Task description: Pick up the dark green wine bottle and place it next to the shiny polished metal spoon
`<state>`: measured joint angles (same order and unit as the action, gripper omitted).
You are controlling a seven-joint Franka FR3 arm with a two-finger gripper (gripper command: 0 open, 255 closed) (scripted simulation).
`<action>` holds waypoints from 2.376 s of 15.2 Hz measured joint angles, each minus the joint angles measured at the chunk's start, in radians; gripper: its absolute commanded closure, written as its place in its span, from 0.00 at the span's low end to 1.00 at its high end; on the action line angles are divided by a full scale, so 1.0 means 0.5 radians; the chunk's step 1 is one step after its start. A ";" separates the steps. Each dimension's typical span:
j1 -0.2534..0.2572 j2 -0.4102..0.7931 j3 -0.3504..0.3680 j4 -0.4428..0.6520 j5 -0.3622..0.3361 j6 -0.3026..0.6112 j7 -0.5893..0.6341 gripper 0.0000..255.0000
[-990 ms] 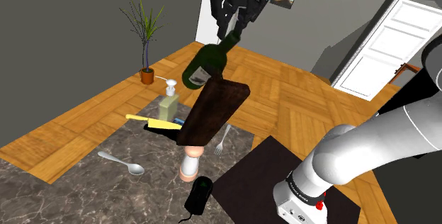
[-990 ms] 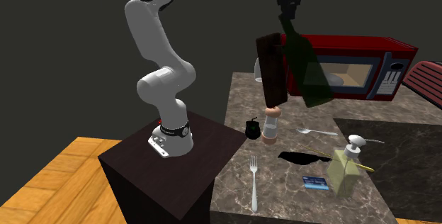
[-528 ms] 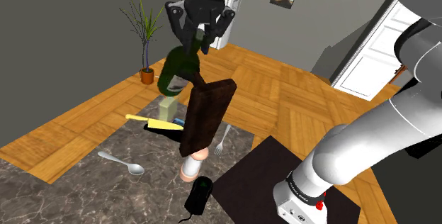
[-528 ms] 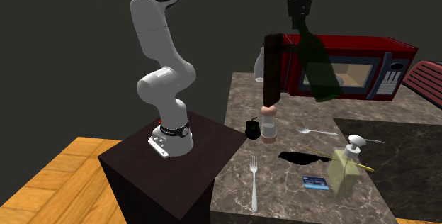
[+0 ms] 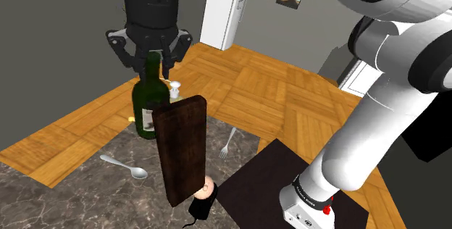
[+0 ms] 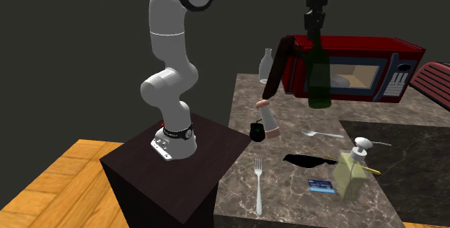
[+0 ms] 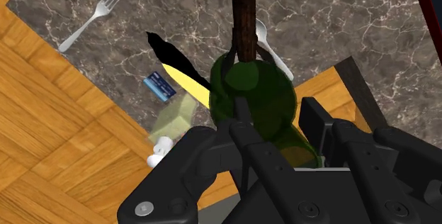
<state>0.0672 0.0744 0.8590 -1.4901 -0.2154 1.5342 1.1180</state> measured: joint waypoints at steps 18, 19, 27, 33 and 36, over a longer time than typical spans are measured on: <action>0.660 0.955 -0.069 0.529 -0.670 0.079 0.498 1.00; 0.645 0.949 -0.068 0.493 -0.667 0.108 0.503 1.00; 0.598 0.937 -0.065 0.334 -0.681 0.271 0.551 1.00; 0.591 0.938 -0.062 0.314 -0.676 0.274 0.552 0.00; 0.594 0.947 -0.065 0.312 -0.677 0.272 0.552 0.00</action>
<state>0.3643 0.5479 0.8264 -1.3341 -0.5539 1.6704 1.3939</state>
